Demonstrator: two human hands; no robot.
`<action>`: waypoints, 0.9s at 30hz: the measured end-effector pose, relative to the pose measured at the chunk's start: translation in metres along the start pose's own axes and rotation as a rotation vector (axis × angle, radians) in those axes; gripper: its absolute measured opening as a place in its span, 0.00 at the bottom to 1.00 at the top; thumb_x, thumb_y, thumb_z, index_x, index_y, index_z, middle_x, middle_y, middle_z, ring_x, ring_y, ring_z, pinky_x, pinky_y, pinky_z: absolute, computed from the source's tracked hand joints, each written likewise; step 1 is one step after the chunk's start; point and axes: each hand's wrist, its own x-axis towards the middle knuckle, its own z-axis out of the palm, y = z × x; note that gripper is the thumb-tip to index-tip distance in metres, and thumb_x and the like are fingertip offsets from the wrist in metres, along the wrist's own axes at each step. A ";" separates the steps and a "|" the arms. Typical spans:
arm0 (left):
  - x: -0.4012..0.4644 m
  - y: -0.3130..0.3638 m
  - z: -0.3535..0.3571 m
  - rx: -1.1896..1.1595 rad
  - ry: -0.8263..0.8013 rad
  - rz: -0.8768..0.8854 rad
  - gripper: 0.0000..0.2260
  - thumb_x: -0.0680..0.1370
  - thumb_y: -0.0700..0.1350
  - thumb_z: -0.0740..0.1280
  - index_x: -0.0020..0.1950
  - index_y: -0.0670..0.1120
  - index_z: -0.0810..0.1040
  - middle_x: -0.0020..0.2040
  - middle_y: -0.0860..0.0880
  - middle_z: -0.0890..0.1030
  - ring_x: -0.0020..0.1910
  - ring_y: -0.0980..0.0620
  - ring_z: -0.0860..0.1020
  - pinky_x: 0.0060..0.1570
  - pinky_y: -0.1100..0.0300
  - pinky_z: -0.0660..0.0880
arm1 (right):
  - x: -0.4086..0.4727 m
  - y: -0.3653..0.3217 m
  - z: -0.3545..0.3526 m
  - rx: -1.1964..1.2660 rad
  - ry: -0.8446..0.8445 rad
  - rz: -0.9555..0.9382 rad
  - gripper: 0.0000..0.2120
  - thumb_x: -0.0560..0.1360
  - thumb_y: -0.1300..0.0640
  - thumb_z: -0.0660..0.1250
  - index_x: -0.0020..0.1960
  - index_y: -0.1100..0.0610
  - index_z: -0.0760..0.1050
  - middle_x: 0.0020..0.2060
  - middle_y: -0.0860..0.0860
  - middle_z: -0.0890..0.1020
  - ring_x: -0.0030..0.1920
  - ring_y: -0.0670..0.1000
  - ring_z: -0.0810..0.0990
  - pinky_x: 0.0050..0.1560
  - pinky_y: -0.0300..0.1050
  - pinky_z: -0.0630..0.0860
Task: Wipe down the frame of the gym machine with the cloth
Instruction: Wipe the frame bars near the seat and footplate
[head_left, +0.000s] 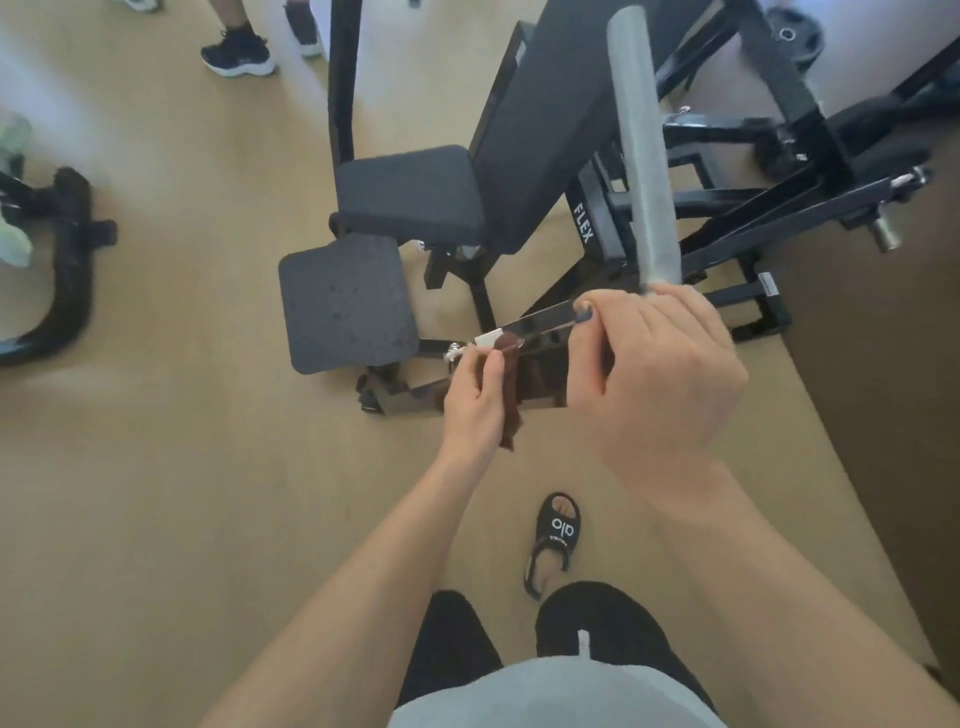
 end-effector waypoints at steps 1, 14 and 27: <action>-0.006 0.001 -0.003 -0.035 -0.046 0.027 0.09 0.86 0.53 0.58 0.56 0.51 0.75 0.51 0.43 0.80 0.38 0.50 0.81 0.36 0.56 0.82 | 0.000 -0.005 0.003 -0.010 0.028 0.037 0.11 0.81 0.56 0.64 0.47 0.57 0.84 0.38 0.51 0.85 0.41 0.54 0.83 0.55 0.51 0.80; -0.008 -0.047 -0.009 0.178 -0.267 0.588 0.20 0.84 0.44 0.63 0.74 0.46 0.63 0.81 0.47 0.60 0.80 0.48 0.58 0.77 0.45 0.59 | -0.002 -0.017 0.021 -0.294 0.188 0.101 0.14 0.82 0.56 0.61 0.40 0.57 0.80 0.32 0.52 0.82 0.35 0.54 0.79 0.45 0.48 0.77; 0.010 -0.076 -0.019 -0.039 -0.054 0.094 0.17 0.87 0.40 0.56 0.76 0.45 0.63 0.65 0.46 0.75 0.51 0.68 0.79 0.50 0.70 0.78 | -0.020 -0.038 0.014 -0.191 -0.084 -0.009 0.12 0.80 0.59 0.61 0.59 0.60 0.81 0.50 0.55 0.85 0.57 0.57 0.81 0.77 0.55 0.62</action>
